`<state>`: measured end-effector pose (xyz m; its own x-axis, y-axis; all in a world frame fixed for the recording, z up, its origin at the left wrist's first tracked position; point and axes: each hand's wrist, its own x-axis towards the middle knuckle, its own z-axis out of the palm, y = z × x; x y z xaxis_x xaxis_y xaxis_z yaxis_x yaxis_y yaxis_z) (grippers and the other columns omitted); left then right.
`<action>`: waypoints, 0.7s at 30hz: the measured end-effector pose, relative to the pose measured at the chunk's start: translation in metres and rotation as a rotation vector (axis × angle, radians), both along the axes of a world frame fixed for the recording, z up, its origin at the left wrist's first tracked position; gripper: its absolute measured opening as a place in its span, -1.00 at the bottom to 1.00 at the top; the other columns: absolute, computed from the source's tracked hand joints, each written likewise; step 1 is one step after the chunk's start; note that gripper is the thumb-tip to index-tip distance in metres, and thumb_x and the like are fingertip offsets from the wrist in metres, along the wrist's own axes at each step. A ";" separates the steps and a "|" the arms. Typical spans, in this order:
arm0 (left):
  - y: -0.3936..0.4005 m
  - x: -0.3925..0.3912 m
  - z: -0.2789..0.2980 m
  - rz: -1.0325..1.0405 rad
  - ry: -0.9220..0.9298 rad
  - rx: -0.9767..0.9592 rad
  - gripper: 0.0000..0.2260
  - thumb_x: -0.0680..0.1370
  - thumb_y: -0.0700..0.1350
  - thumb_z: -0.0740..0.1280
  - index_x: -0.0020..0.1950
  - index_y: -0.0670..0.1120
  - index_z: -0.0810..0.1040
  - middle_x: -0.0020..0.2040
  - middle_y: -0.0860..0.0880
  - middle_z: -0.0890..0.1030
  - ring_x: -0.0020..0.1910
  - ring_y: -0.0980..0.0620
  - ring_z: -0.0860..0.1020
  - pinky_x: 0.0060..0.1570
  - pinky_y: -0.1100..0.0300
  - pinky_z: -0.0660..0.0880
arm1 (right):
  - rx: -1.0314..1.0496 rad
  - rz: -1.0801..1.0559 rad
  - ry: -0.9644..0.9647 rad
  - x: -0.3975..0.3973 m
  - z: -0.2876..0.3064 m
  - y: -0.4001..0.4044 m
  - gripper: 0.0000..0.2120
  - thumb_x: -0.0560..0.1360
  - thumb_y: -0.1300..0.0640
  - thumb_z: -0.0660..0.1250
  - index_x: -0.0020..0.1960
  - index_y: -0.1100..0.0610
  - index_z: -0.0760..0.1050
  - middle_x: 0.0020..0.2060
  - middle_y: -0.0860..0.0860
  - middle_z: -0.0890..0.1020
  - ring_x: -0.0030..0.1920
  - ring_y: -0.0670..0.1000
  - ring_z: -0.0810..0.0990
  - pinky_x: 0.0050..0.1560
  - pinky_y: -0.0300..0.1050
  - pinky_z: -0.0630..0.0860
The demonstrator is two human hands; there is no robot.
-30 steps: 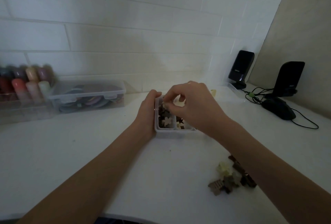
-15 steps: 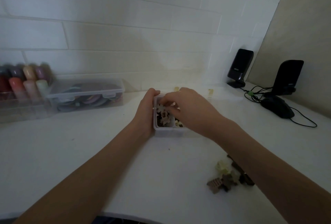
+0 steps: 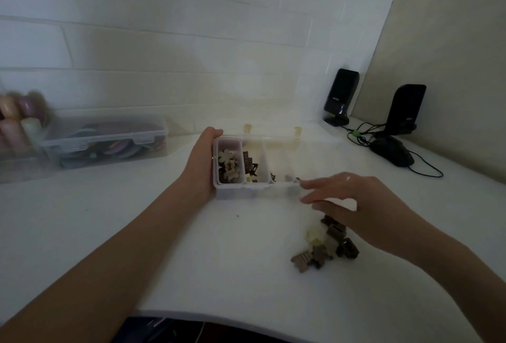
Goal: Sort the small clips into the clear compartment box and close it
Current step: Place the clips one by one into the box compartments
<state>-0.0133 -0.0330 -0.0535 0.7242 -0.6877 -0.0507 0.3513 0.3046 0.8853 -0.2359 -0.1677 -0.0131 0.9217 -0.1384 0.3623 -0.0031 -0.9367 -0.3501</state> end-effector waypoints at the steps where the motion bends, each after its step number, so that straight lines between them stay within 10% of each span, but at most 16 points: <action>1: 0.001 -0.001 0.001 0.000 -0.004 0.009 -0.58 0.53 0.06 0.14 -0.34 -0.10 0.66 -0.35 -0.09 0.61 -0.39 -0.04 0.60 -0.25 0.16 0.52 | -0.026 -0.031 -0.037 -0.009 -0.006 -0.001 -0.77 0.44 0.14 0.37 0.00 -0.15 0.63 0.03 -0.37 0.56 0.07 -0.33 0.48 -0.01 -0.54 0.36; 5: 0.003 -0.005 0.005 0.066 -0.023 0.068 -0.60 0.47 0.09 0.28 0.11 -0.19 0.59 -0.09 -0.19 0.60 -0.18 -0.15 0.60 -0.19 0.09 0.57 | -0.046 -0.034 0.069 -0.031 -0.017 -0.004 -0.71 0.47 0.06 0.33 0.12 -0.27 0.51 0.08 -0.46 0.41 0.14 -0.42 0.35 0.09 -0.49 0.31; 10: 0.004 -0.009 0.008 0.059 -0.024 0.056 -0.73 0.51 0.00 0.24 -0.07 -0.16 0.62 -0.21 -0.16 0.60 -0.26 -0.12 0.58 -0.35 0.17 0.57 | -0.117 -0.006 0.236 -0.028 -0.041 -0.003 -0.59 0.45 -0.29 0.03 0.27 -0.33 0.34 0.31 -0.38 0.27 0.43 -0.24 0.13 0.42 -0.06 0.22; 21: 0.006 -0.009 0.007 0.065 -0.003 0.062 -0.71 0.48 0.02 0.27 -0.06 -0.16 0.65 -0.20 -0.16 0.58 -0.25 -0.13 0.57 -0.26 0.13 0.54 | 0.037 0.030 0.090 0.006 -0.041 0.018 -0.91 0.51 0.09 0.30 -0.06 -0.09 0.44 -0.04 -0.35 0.56 0.08 -0.40 0.43 0.31 -0.31 0.13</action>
